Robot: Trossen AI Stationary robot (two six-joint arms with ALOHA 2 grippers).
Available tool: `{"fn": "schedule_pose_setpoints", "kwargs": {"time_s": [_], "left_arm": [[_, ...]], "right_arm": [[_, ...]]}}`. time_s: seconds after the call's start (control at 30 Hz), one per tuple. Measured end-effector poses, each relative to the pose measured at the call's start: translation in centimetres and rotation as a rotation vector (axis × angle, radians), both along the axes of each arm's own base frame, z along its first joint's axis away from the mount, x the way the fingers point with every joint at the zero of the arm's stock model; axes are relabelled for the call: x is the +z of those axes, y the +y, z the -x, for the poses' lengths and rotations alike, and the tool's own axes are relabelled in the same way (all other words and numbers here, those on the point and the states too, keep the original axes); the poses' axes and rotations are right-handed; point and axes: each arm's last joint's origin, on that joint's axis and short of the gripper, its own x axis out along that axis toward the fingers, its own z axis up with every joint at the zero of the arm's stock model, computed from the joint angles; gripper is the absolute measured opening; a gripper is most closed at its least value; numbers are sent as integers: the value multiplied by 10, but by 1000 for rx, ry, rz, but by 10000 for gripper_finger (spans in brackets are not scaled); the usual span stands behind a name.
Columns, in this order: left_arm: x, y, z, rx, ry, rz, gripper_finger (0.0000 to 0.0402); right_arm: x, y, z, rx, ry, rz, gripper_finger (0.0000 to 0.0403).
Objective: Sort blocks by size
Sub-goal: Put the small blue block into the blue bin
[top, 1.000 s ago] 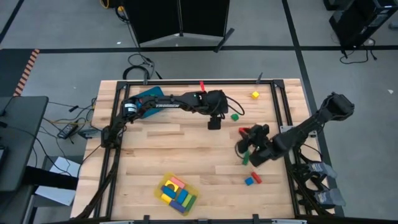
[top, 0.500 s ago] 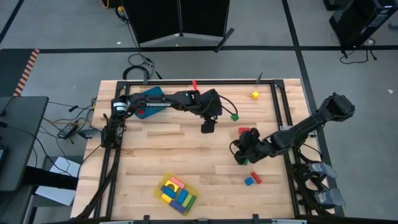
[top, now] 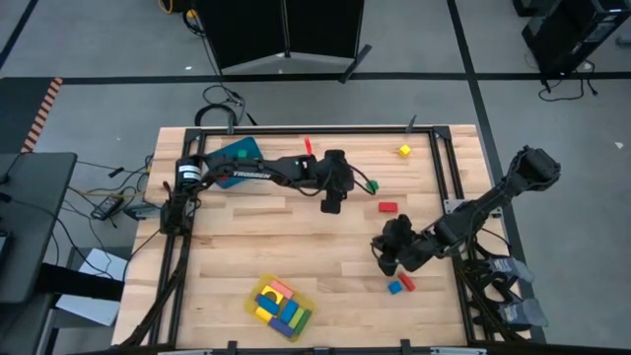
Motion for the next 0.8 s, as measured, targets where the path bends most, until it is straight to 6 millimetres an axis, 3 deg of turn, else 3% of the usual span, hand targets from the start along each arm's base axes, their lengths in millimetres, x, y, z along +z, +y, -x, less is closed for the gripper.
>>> {"fn": "schedule_pose_setpoints", "kwargs": {"time_s": [0.23,0.47,0.63,0.8], "left_arm": [[0,-5,3,-5,8,149,256],[4,-4,20,-47,-19,325,237],[18,-12,50,-36,-116,356,215],[39,-20,99,-1,-258,412,207]], "right_arm": [[4,24,8,160,6,-99,89],[37,49,2,370,5,-8,104],[47,70,-10,558,127,155,123],[43,89,-26,636,356,205,168]]}}
